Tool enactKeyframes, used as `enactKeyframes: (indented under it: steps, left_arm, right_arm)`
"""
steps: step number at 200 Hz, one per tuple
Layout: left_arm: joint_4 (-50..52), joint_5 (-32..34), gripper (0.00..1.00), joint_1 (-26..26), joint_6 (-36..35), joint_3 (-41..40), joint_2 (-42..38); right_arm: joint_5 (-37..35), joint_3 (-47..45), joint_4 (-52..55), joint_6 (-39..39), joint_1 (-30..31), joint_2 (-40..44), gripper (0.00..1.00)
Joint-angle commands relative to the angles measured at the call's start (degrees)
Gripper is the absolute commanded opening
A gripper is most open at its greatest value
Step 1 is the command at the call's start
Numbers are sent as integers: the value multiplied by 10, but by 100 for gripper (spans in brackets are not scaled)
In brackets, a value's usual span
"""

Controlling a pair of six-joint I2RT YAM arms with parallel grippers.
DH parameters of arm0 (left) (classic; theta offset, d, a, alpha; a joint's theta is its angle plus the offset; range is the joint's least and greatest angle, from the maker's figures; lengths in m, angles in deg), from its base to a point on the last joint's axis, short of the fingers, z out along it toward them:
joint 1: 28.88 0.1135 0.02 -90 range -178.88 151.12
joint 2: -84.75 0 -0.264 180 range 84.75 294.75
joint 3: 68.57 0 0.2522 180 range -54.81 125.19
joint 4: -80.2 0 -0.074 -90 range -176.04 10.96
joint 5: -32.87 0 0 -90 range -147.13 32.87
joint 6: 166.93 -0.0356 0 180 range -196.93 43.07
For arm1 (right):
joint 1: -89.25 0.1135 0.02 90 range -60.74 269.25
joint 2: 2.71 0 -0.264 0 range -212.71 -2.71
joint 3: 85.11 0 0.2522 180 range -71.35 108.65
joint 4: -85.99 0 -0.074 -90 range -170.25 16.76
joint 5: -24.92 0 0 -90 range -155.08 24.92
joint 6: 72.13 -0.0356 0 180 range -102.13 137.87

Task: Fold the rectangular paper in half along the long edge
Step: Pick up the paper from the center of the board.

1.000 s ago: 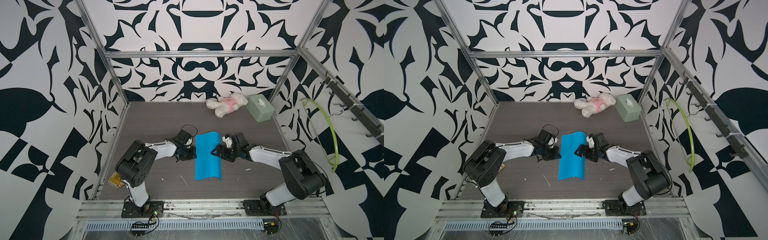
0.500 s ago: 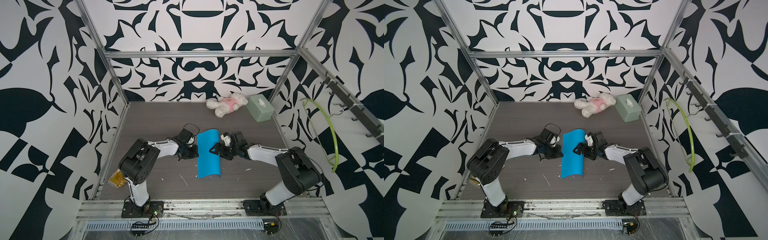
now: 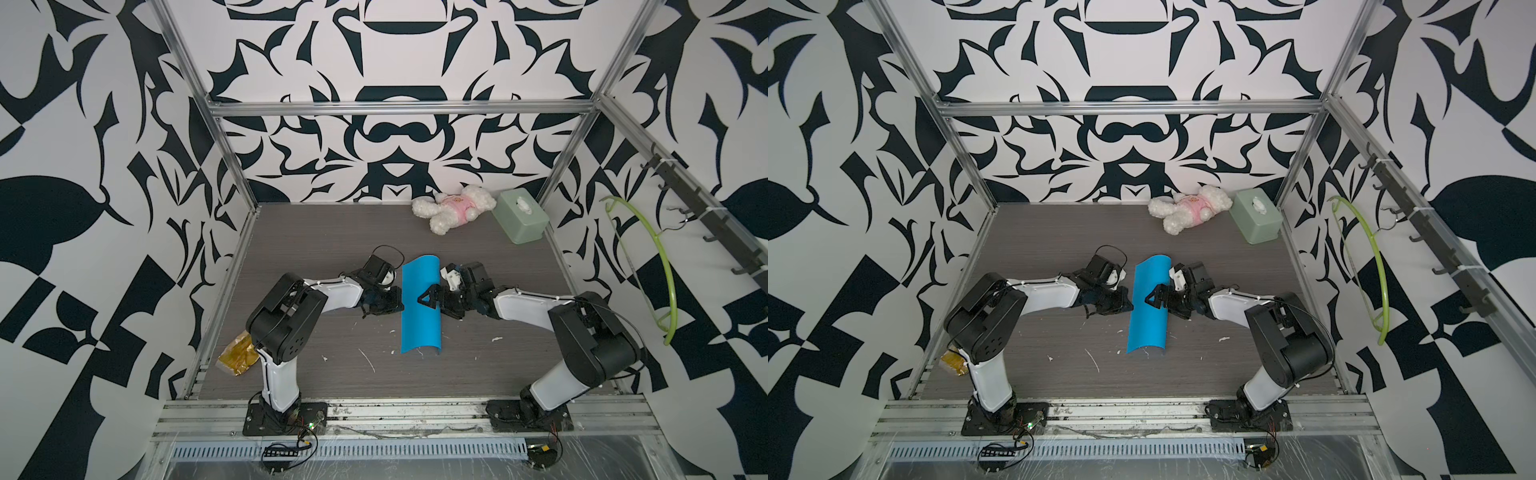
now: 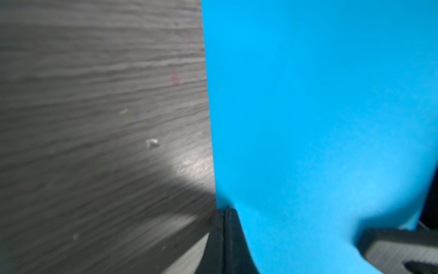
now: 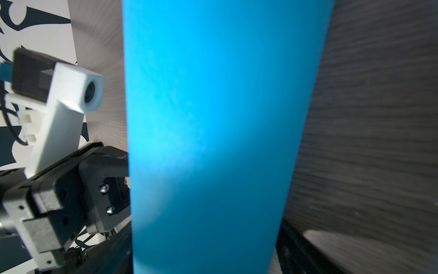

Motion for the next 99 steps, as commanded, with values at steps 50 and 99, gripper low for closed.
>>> enactKeyframes:
  steps: [50, 99]
  left_arm:
    - [22, 8, 0, -12, 9, 14, 50]
    - [14, 2, 0, -19, 12, 22, 60]
  right_arm:
    - [-22, 8, 61, 11, 0, -17, 90]
    - [-40, 22, 88, 23, 0, -20, 89]
